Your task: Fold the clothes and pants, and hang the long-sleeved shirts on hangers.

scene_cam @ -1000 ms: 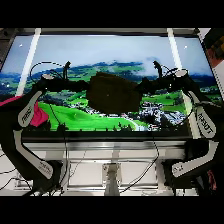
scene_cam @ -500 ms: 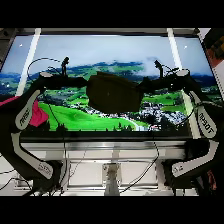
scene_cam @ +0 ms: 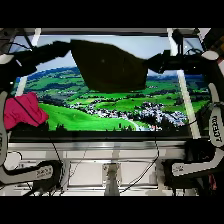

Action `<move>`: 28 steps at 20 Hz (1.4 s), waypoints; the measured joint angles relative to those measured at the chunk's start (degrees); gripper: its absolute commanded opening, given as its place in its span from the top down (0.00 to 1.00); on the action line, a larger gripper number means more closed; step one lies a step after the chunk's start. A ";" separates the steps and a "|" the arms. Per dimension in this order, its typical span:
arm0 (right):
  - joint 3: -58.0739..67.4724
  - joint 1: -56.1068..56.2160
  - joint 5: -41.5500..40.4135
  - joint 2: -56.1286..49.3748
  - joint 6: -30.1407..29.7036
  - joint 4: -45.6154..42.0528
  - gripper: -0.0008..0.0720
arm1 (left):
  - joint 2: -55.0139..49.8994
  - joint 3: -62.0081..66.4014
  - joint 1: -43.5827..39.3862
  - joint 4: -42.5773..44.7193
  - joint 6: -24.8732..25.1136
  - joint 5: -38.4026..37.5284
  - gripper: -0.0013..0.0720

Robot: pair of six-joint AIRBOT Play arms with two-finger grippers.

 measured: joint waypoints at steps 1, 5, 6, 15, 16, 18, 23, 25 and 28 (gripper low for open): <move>2.78 0.00 0.35 0.48 0.07 0.79 0.96 | 1.97 0.00 0.28 -2.56 0.98 0.59 0.96; 12.50 0.37 -2.10 1.38 3.13 0.04 0.96 | 7.43 0.02 -0.04 -7.13 4.31 3.32 0.96; 14.03 0.72 -4.07 1.44 4.33 -1.70 0.96 | 8.04 0.02 -0.55 -7.52 4.61 4.70 0.96; 19.47 6.86 -39.08 -2.86 8.28 -14.45 0.97 | -1.38 13.40 -7.23 -8.70 5.33 13.44 0.97; 20.50 6.99 -41.27 -4.00 8.35 -14.58 0.97 | -3.43 16.50 -7.48 -7.61 4.22 13.62 0.96; 22.95 7.06 -43.34 -6.23 8.46 -14.64 0.97 | -6.47 21.57 -7.85 -2.99 0.92 13.81 0.96; 25.66 5.05 -40.26 -8.63 8.55 -17.59 0.97 | -9.88 26.75 -7.93 14.45 -6.01 8.28 0.96; 25.66 3.80 -34.16 -8.94 8.57 -20.76 0.97 | -10.32 26.53 -7.82 21.24 -8.26 4.11 0.97; 23.56 3.06 -22.69 -9.05 8.61 -24.44 0.97 | -9.99 22.75 -7.63 28.24 -11.45 -0.90 0.97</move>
